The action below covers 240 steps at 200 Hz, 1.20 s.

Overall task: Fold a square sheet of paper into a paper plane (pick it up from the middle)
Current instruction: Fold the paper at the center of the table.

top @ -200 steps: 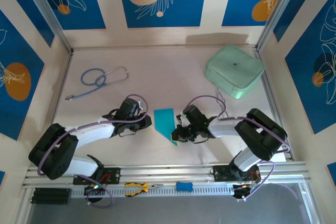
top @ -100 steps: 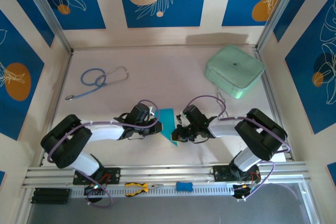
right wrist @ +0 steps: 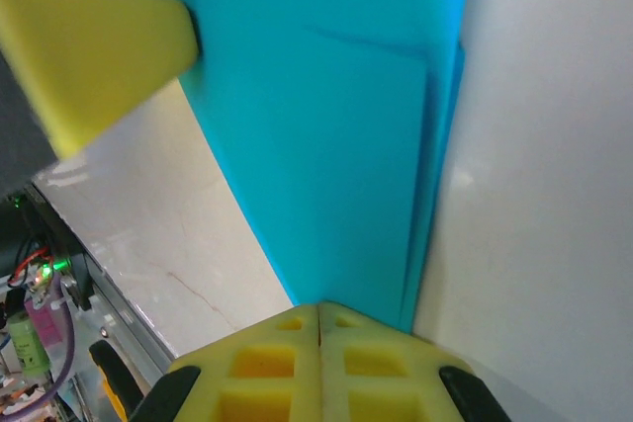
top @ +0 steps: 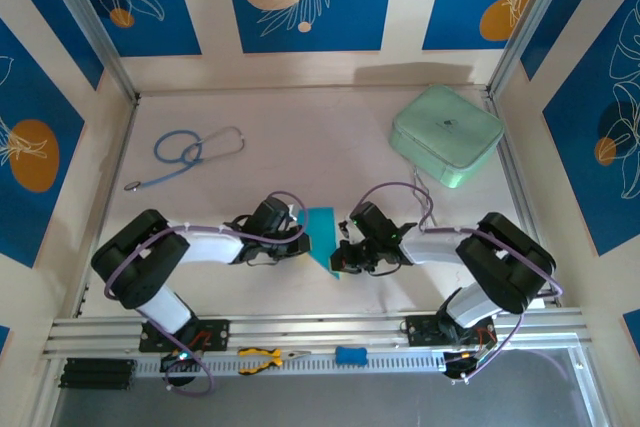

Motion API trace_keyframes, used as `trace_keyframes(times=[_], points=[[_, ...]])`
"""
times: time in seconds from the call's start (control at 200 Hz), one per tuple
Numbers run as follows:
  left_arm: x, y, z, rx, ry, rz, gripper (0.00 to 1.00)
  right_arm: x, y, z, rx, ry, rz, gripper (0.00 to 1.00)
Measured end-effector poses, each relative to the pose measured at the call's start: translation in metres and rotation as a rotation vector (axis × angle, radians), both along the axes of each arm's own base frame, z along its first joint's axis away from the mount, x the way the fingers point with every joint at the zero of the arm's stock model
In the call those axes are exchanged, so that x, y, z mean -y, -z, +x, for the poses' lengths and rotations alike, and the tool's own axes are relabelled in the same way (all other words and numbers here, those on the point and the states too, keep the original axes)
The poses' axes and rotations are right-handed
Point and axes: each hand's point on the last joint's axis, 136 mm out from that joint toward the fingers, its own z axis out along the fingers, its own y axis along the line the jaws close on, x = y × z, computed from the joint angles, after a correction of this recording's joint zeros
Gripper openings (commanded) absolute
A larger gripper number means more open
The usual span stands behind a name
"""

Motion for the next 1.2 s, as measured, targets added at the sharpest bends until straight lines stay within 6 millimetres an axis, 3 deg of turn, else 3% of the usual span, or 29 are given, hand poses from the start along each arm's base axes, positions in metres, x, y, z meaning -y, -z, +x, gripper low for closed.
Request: trace_keyframes(times=[0.35, 0.59, 0.7, 0.89, 1.06, 1.2], points=[[0.004, 0.000, 0.001, -0.015, -0.007, -0.018, 0.07, 0.020, 0.001, -0.024, -0.007, 0.011, -0.060, 0.06], [0.002, -0.001, 0.001, -0.025, -0.046, -0.023, 0.07, 0.036, -0.003, -0.027, 0.011, 0.042, -0.114, 0.07], [0.000, -0.002, -0.004, -0.026, -0.092, -0.020, 0.09, 0.041, -0.013, -0.016, 0.046, 0.084, -0.103, 0.10], [-0.001, -0.008, -0.013, -0.018, -0.140, 0.006, 0.29, 0.043, -0.030, 0.017, 0.097, 0.159, -0.059, 0.27], [-0.014, -0.030, -0.010, 0.045, -0.163, 0.016, 0.44, 0.028, -0.035, 0.033, 0.105, 0.123, -0.029, 0.42], [-0.029, -0.042, 0.003, 0.074, -0.187, -0.005, 0.49, 0.013, -0.035, 0.044, 0.102, 0.081, -0.007, 0.44]])
